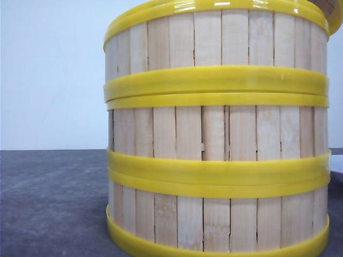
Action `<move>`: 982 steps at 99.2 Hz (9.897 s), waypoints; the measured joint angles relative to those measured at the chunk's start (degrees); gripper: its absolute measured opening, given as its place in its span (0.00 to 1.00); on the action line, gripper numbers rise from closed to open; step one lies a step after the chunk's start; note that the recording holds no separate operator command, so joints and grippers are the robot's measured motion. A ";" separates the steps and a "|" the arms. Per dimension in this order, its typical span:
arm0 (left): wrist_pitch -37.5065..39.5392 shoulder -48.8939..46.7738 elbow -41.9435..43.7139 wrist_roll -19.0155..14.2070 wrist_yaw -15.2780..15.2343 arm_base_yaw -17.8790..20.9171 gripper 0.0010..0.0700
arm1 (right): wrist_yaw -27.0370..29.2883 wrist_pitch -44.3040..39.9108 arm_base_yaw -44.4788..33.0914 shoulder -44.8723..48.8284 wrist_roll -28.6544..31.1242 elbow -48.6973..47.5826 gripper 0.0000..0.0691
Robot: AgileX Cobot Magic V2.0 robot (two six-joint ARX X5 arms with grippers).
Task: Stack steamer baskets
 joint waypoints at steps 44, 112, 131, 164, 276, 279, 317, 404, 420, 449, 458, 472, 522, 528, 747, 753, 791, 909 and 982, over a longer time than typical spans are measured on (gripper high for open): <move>-0.02 0.00 0.00 0.00 0.00 0.00 0.38 | 1.29 0.35 6.40 4.52 0.00 0.00 0.08; -0.66 0.00 0.00 0.00 0.00 0.00 0.38 | 6.64 4.96 13.70 10.01 0.39 0.00 0.08; -0.87 0.00 0.00 0.00 0.00 0.00 0.38 | 8.52 5.01 13.90 10.01 0.46 0.00 0.08; -0.87 0.00 0.00 0.00 0.00 0.00 0.38 | 14.69 4.52 14.64 10.01 0.66 0.00 0.08; -1.25 0.00 0.00 0.00 0.00 0.00 0.38 | 24.65 9.44 17.92 3.80 3.56 0.02 0.46; -1.25 0.00 0.00 0.00 0.00 0.00 0.38 | 26.64 9.44 17.99 2.16 3.69 0.02 0.46; -1.25 0.00 0.00 0.00 0.00 0.00 0.38 | 49.72 -2.01 22.32 -21.24 9.38 0.26 0.46; 1.53 0.00 0.00 -0.02 0.00 0.00 0.02 | 55.08 -13.77 22.36 -30.03 15.50 0.31 0.02; 1.53 0.00 0.00 -0.02 0.00 0.00 0.02 | 55.08 -13.77 22.36 -30.03 15.50 0.31 0.02; 1.53 0.00 0.00 -0.02 0.00 0.00 0.02 | 55.08 -13.77 22.36 -30.03 15.50 0.31 0.02; 1.53 0.00 0.00 -0.02 0.00 0.00 0.02 | 55.08 -13.77 22.36 -30.03 15.50 0.31 0.02; 1.29 -0.07 0.00 1.95 -0.33 0.02 0.02 | 55.08 -13.77 22.36 -30.03 15.50 0.31 0.02; 18.69 -11.37 -16.68 16.06 -1.25 22.14 0.02 | 55.08 -13.75 22.36 -30.03 15.50 0.31 0.02; 22.05 -14.19 -21.00 16.17 -1.20 24.24 0.02 | 55.08 -13.75 22.36 -30.03 15.50 0.31 0.02; 33.77 -28.98 -45.29 15.21 -0.15 29.05 0.02 | 57.53 -2.56 18.10 -30.03 8.15 -0.81 0.02; 33.77 -28.98 -45.29 15.21 -0.15 29.05 0.02 | 54.80 1.14 15.78 -30.03 4.33 -2.16 0.02; 33.77 -28.98 -45.29 15.21 -0.15 29.05 0.02 | 41.92 26.14 -13.51 -31.87 -8.44 -24.44 0.02; 33.79 -28.98 -45.29 15.21 -0.15 29.05 0.02 | 23.34 51.15 -29.97 -63.67 -8.96 -79.62 0.02; 33.79 -28.98 -45.29 15.21 -0.15 29.05 0.02 | 23.37 51.15 -30.10 -63.67 -8.96 -79.62 0.02</move>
